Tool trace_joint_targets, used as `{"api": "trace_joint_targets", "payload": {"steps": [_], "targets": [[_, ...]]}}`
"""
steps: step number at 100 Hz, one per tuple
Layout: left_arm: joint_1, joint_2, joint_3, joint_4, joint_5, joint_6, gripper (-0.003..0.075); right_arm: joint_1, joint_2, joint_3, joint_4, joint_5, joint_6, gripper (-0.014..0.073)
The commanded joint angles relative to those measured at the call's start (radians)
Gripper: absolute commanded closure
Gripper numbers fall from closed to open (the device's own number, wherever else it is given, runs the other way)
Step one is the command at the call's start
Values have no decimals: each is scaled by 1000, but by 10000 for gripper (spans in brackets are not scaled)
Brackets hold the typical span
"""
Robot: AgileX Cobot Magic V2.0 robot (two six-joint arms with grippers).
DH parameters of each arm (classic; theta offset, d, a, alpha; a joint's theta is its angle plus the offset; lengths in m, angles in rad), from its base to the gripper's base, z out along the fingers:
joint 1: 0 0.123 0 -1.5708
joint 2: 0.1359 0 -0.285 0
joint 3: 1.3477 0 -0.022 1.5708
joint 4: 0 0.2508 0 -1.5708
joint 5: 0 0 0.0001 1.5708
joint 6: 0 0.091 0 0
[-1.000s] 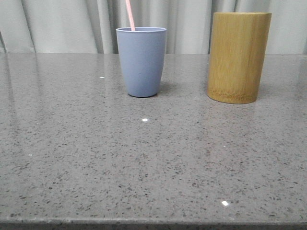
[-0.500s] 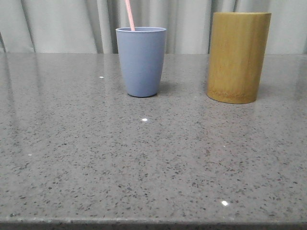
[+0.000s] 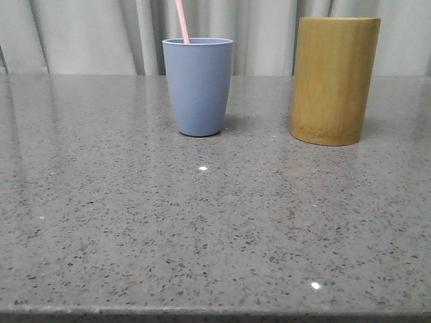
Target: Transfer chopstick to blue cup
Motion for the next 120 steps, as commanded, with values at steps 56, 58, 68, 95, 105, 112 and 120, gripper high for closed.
{"api": "trace_joint_targets", "payload": {"steps": [56,58,68,95,105,112,120], "targets": [[0,-35,9,-7,-87,-1,739,-5,9,-27,-8,-77,-5,655],[0,-35,9,-7,-87,-1,739,-5,9,-27,-8,-77,-5,655],[0,-35,9,-7,-87,-1,739,-5,9,-17,-8,-88,-5,655],[0,-35,9,-7,-87,-1,739,-134,8,95,-9,-232,-5,655],[0,-35,9,-7,-87,-1,739,-192,-3,142,-16,-258,-5,655],[0,-35,9,-7,-87,-1,739,-219,-26,182,-47,-267,-5,655],[0,-35,9,-7,-87,-1,739,-244,-65,231,-84,-270,11,655]]}}
